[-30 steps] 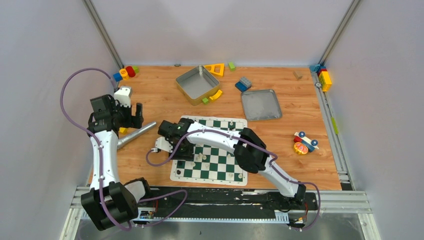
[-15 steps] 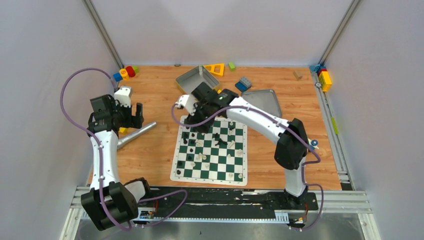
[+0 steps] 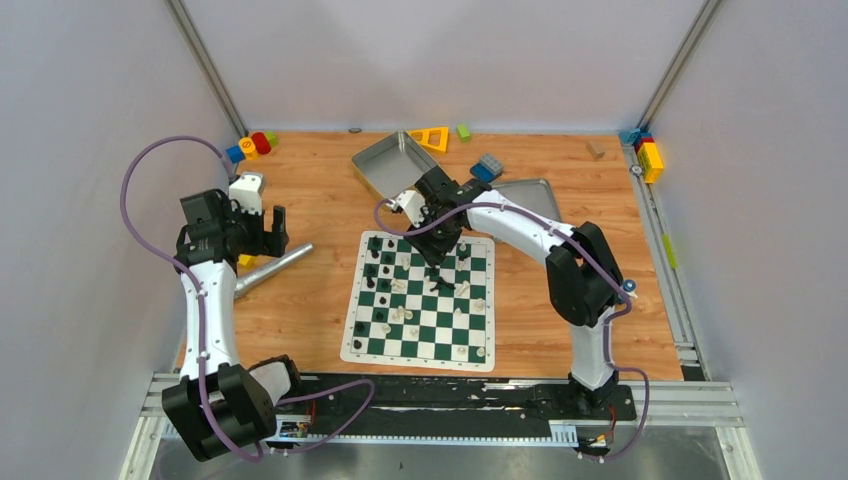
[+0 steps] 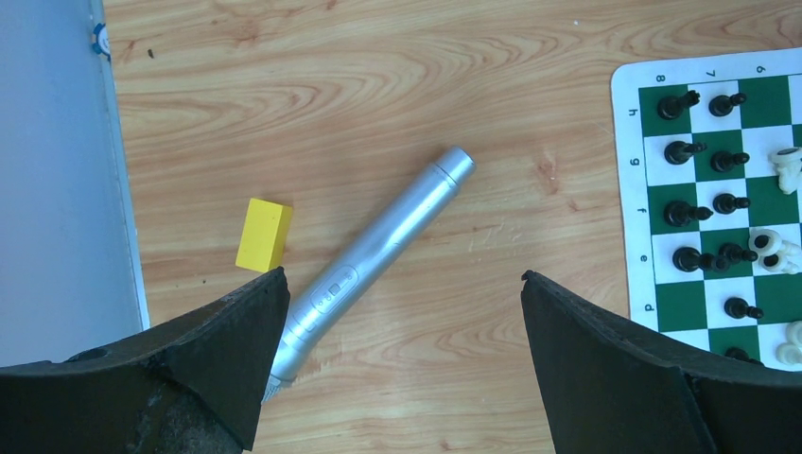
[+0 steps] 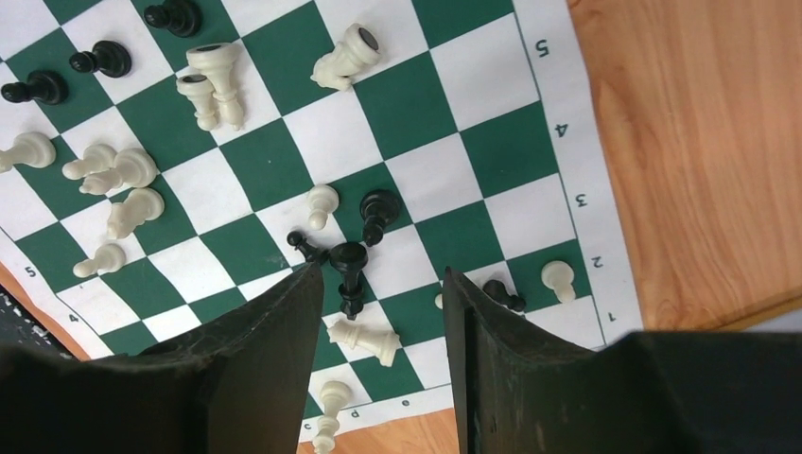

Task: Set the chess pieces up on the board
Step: Pick up the chess piece from the chessboard.

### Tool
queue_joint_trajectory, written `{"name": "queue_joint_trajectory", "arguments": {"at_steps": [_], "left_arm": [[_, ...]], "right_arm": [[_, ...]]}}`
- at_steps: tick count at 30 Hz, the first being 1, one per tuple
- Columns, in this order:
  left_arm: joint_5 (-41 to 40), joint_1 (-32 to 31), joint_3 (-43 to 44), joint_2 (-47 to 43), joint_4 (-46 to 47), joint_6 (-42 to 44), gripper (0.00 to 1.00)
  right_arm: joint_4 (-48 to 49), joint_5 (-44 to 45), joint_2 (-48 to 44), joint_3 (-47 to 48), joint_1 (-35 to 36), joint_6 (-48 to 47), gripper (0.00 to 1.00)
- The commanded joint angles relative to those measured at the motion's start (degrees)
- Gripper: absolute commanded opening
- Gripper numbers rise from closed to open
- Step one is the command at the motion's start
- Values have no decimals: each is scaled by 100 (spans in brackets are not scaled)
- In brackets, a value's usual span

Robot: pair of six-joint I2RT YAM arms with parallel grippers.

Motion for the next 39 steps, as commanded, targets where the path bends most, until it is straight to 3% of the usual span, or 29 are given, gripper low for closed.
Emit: {"name": "queue_joint_trajectory", "arguments": {"at_steps": [1,27,39], "left_arm": [[108,65,80,-89,66,-85,100],[54,62,67,-69,71,-60,100],[3,63,80,-90,75,-49,100]], "right_arm": [[381,-132,170,-111,35,107,50],[483,-270,625,-181,45,64,28],[305,-118,368,160,72,-61,5]]}}
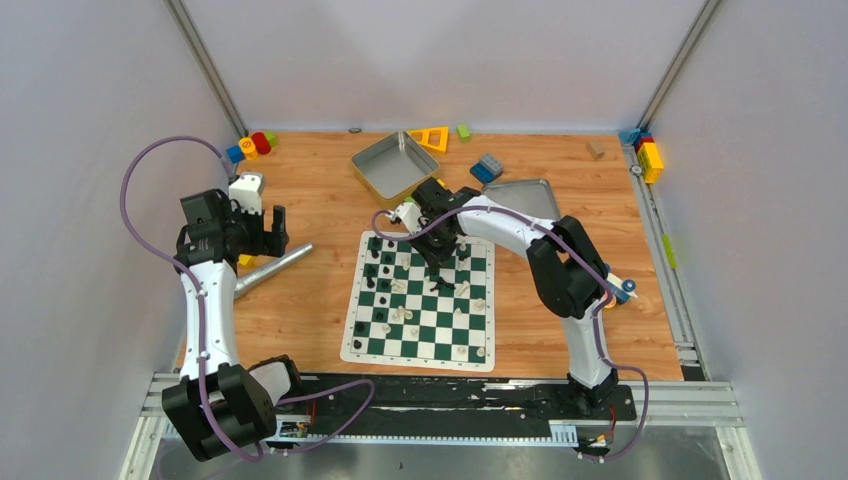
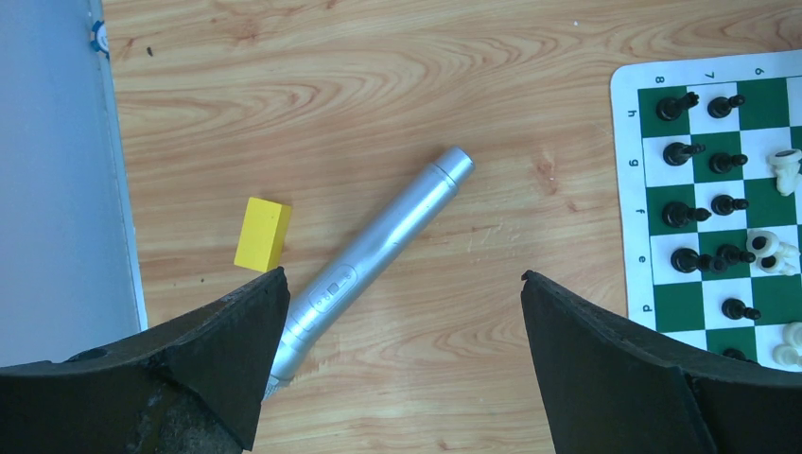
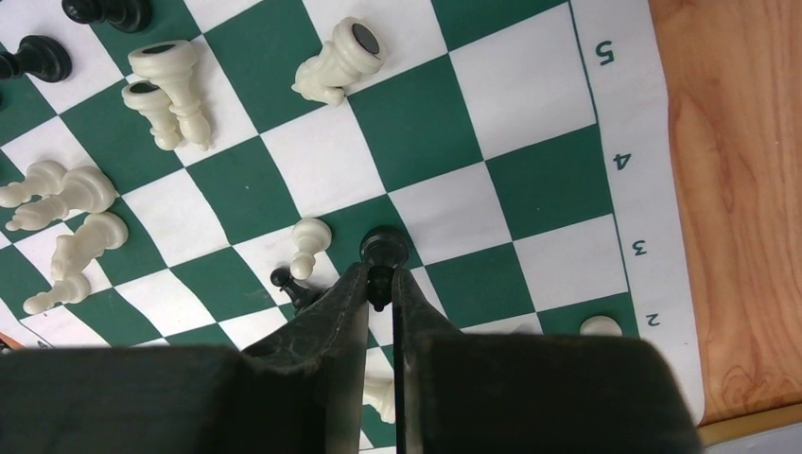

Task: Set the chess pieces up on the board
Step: Pick up the chess piece from the chessboard, then place the chess piece on the chessboard.

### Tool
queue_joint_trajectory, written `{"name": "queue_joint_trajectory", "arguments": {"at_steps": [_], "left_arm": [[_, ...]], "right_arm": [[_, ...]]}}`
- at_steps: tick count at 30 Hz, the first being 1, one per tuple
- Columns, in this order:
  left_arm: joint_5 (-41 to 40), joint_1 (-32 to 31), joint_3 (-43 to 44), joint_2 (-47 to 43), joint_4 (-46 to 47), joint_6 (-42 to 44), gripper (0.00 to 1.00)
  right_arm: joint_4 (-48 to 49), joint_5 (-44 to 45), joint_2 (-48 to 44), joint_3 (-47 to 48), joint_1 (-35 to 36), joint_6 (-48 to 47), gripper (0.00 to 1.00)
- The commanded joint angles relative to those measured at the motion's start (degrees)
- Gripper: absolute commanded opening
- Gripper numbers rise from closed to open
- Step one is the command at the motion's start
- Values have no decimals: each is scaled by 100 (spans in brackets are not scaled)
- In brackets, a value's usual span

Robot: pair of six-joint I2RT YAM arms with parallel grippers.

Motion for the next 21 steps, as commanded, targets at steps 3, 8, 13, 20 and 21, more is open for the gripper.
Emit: {"name": "queue_joint_trajectory", "arguments": {"at_steps": [3,8,13,20,21], "left_arm": [[-13,62,75,-95,88,-25,100],[-136,62,63,-98,135,-72,100],[-259,62,78,-72,182,-123,100],[-590,71,73,-143,250,-158,100],[-681,80,67,-150,277,-164,100]], "right_arm": [[-127,150,-345,581,197,-124,3],[-303,122,-279,1035,539,-119,1],[-451,85,86,1570,1016,-130,0],[-671,18,662,2389,1657,-189,0],[-694,13,727,2468,1709,-192,0]]}}
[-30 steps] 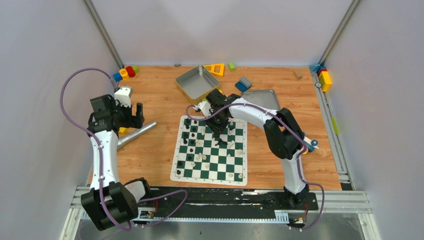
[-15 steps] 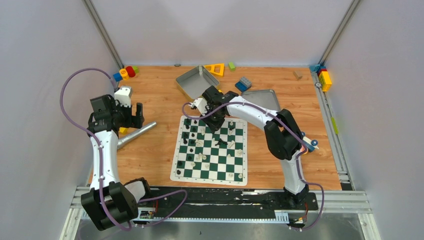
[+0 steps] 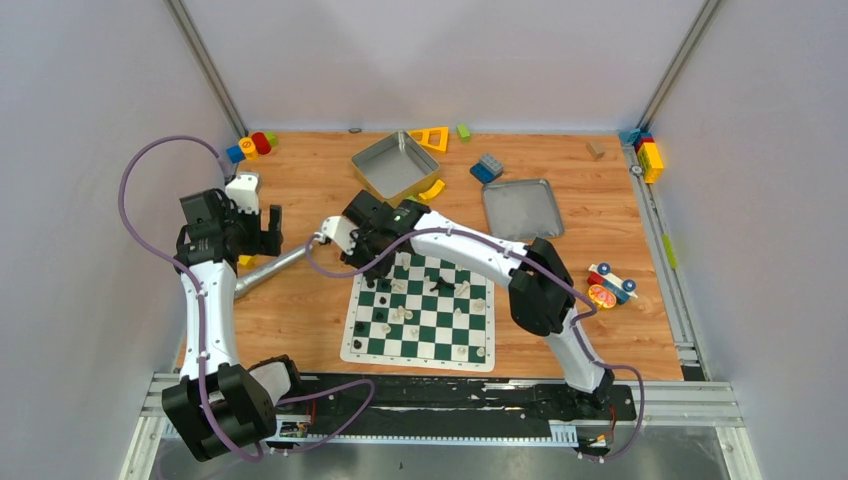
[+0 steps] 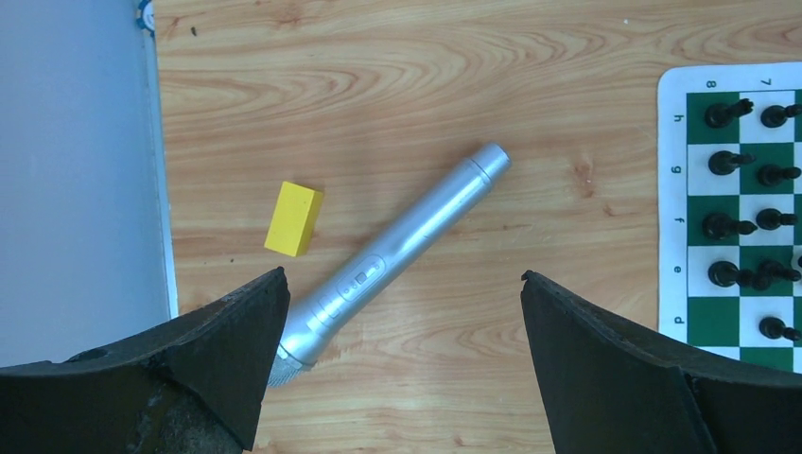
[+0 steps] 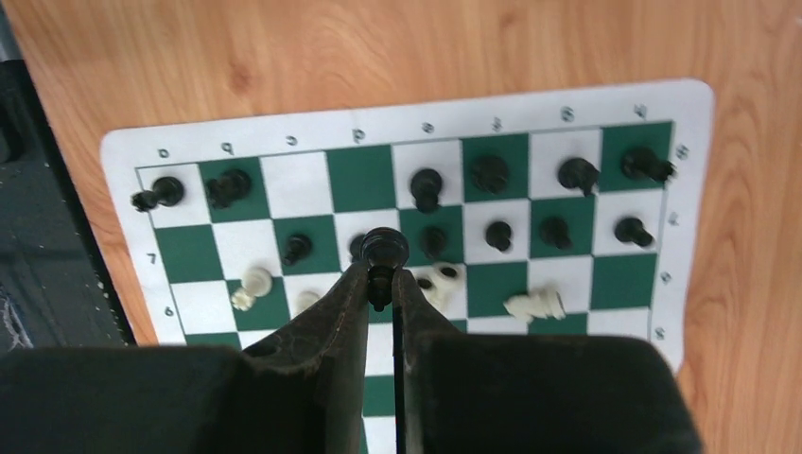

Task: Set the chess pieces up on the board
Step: Place the chess piece on the chessboard.

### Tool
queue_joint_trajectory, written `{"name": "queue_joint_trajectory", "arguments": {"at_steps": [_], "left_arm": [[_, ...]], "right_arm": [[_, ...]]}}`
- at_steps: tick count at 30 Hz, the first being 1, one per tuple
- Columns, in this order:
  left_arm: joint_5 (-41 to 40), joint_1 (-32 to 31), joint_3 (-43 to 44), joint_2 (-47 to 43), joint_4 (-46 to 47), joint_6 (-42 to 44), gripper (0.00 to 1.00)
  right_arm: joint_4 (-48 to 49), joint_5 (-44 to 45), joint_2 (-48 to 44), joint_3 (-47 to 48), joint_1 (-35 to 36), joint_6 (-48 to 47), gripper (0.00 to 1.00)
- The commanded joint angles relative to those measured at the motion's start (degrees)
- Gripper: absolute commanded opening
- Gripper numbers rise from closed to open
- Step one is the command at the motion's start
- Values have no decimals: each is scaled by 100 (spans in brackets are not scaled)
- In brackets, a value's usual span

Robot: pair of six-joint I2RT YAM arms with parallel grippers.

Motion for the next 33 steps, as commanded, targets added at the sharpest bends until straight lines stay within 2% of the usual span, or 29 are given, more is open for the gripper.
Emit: {"name": "queue_joint_trajectory", "arguments": {"at_steps": [1,10,33], "left_arm": [[-321,89,59,-173,252,-125,100],[-818,281,-13,-335,525,-237,100],[-813,369,-114,-418,602,-231,100]], "right_arm": [[-260,-82,363,493,262,-98,0],[-287,-17,821,723,455,-167,0],[-373,-37,1094,851,660,-240,0]]}}
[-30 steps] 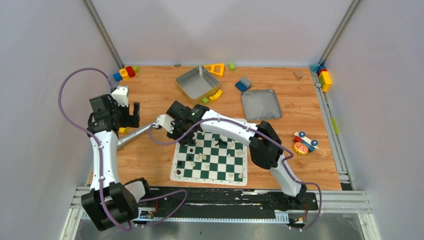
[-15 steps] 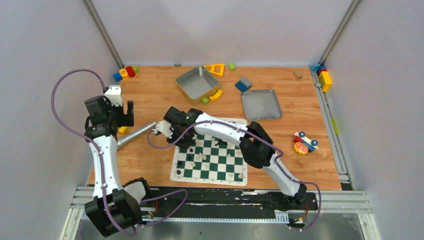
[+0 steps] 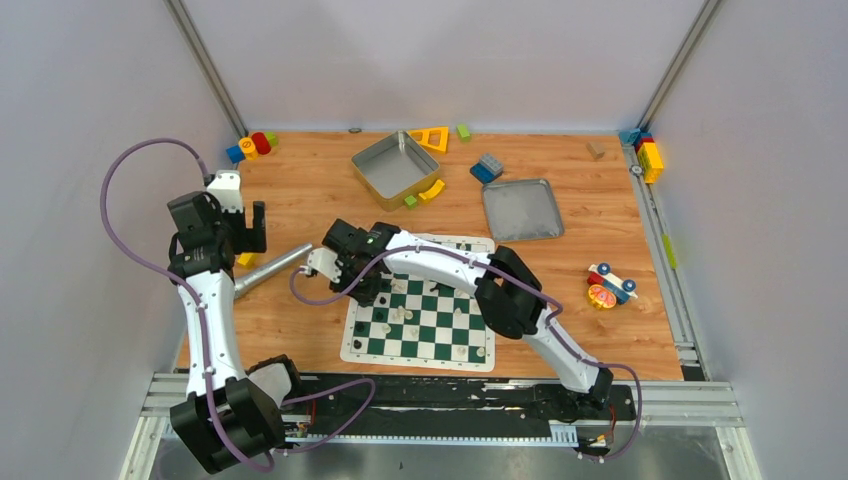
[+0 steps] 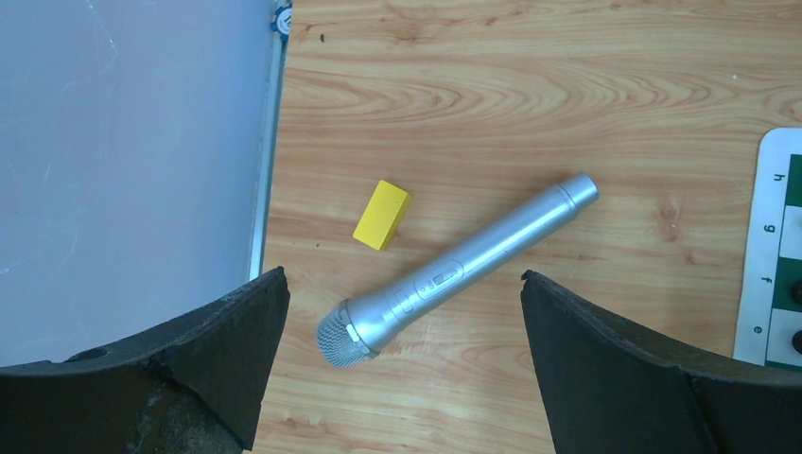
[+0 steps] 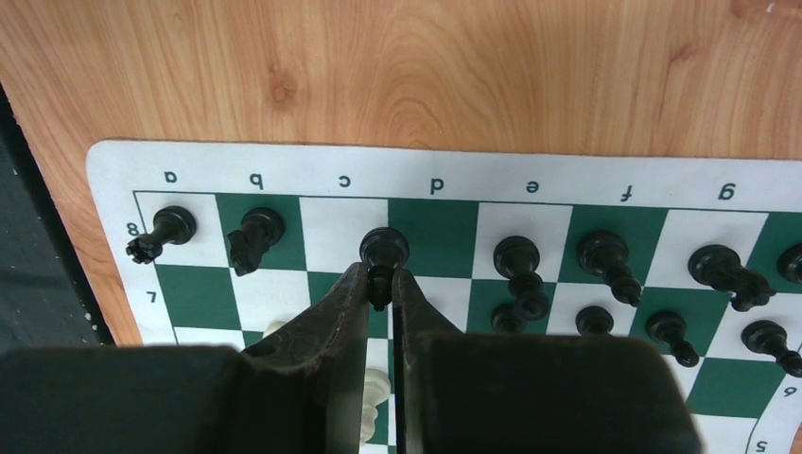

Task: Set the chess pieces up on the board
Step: Place the chess piece on the chessboard.

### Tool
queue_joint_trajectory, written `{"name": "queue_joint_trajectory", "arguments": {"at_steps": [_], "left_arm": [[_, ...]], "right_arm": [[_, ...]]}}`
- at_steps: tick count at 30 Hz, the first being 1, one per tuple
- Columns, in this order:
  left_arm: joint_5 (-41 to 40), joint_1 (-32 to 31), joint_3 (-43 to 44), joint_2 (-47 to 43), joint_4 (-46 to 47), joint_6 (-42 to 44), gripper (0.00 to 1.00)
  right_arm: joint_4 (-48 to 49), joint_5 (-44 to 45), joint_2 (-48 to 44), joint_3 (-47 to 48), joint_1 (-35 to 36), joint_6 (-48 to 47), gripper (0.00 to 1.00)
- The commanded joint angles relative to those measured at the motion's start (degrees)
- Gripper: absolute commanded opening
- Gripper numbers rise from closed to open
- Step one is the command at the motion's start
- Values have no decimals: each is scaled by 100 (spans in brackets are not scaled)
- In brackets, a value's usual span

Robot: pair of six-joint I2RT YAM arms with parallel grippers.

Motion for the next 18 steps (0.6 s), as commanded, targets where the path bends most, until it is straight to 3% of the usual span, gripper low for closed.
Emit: {"name": "queue_joint_trajectory", "arguments": {"at_steps": [1,18], "left_arm": [[-20,92,-26,-47,187,-101,100],[28,123,-32,-51,182,-100,100]], "right_arm": [[-42,-40,-43,141,121,-59,0],[-174,31,34,-39,283,-147,0]]}}
